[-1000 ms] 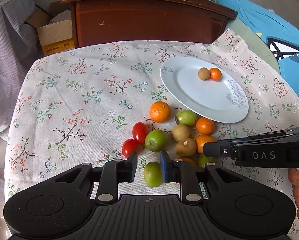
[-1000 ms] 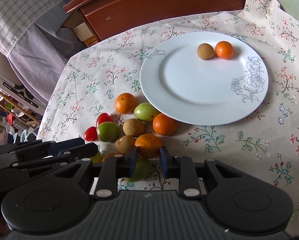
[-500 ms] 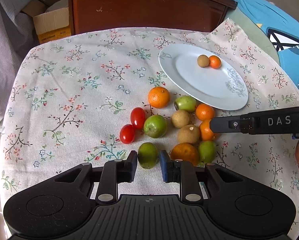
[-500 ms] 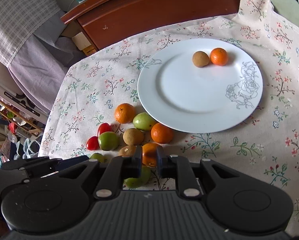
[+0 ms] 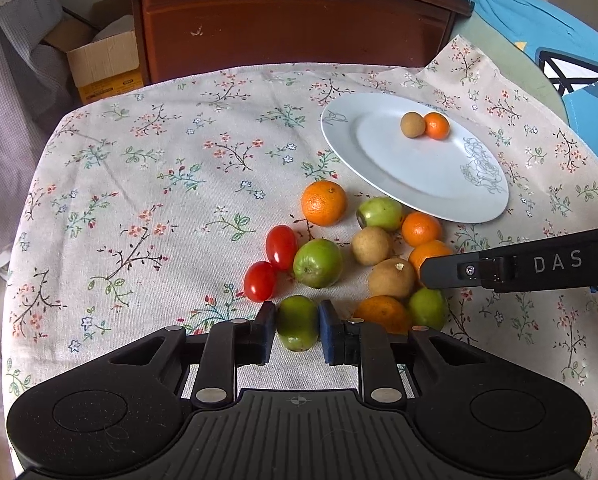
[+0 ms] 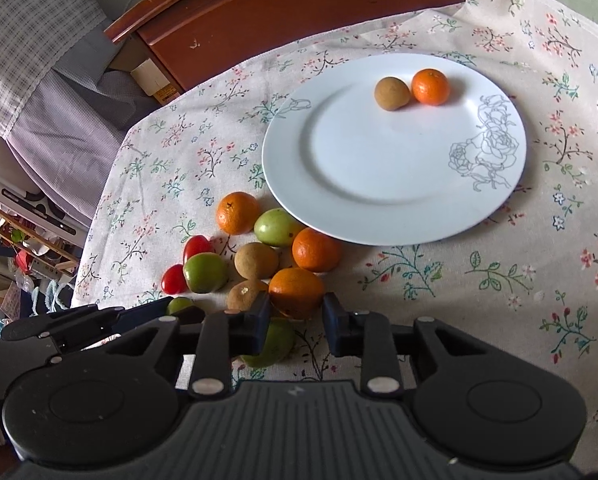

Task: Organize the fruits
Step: 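Lift the green fruit with the left gripper while the right gripper lifts the orange, then place the orange on the plate with the right gripper while the left gripper carries the green fruit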

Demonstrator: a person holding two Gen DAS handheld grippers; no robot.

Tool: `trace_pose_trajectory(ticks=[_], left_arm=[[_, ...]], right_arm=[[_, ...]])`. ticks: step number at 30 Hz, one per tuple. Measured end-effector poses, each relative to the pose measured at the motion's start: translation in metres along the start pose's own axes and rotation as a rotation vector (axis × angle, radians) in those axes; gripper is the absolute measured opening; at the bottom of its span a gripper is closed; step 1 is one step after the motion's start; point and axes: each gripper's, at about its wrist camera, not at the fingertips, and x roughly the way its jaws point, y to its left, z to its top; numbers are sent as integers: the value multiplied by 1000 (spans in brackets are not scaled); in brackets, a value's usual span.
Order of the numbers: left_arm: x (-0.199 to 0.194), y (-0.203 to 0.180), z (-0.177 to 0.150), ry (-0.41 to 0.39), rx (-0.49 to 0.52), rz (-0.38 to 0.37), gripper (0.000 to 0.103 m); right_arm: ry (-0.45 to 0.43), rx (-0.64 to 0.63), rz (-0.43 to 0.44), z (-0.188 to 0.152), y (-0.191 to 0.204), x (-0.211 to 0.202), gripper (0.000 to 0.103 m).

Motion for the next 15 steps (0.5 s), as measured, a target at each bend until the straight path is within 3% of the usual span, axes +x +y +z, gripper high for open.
trace_pose_trajectory(ticks=[15], left_arm=[[-33,-3,35,-156,-41,-31,21]], right_arm=[[-182,-57,-23,25,8,-42,27]])
